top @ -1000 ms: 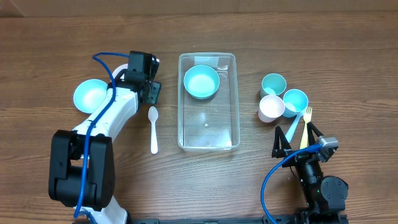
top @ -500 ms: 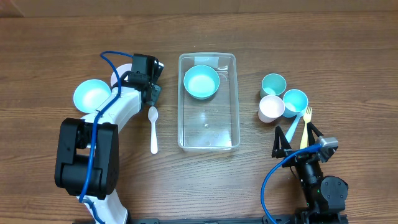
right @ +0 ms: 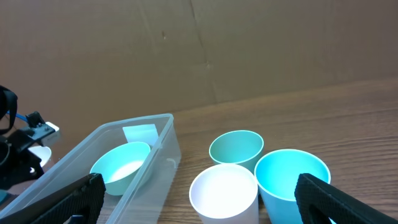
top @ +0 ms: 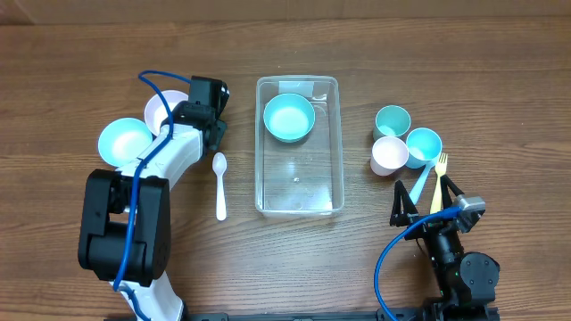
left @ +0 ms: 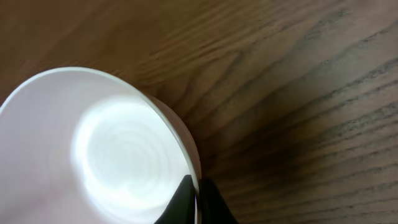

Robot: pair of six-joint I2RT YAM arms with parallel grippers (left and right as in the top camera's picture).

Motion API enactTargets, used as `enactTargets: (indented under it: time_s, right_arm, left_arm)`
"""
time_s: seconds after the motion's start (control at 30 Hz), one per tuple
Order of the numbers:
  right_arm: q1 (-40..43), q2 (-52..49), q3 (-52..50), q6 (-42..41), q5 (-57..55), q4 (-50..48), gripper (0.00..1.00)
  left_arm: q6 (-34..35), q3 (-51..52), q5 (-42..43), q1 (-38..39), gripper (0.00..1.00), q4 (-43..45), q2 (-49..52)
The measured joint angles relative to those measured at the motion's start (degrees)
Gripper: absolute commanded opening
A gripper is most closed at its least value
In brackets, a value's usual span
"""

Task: Pack container
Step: 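Grasp the white bowl rim with the left gripper, then lower the white bowl into the container and release it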

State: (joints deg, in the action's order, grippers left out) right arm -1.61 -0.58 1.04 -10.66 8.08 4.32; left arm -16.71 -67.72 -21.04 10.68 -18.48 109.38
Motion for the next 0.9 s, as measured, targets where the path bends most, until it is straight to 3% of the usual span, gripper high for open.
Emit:
enactTargets:
  time_s: [0.1,0.3,0.47,0.7,0.9]
  right_arm:
    - [0.02,0.00,0.00,0.00,0.00,0.04,1.00]
    - [0.02,0.00,0.00,0.02,0.00,0.00,1.00]
    - [0.00,0.00,0.00,0.02,0.02,0.02,1.00]
    - [0.00,0.00,0.00,0.00,0.00,0.00,1.00]
    - [0.00,0.00,0.00,0.02,0.00,0.04,1.00]
  left_arm:
    - [0.00,-1.66,-4.17,3.06,0.04,-1.22,-4.90]
    - [-4.98,-4.90,-7.02,17.16,0.04,-0.55,-20.52]
    - [-6.21,-5.05,1.25,23.23,0.04,-4.79,-21.88]
    - [-5.92,-5.05,19.04,23.85,0.04,-7.69,-21.62]
    - [-6.27,-5.05,21.55,23.85,0.04,-6.47,-13.88]
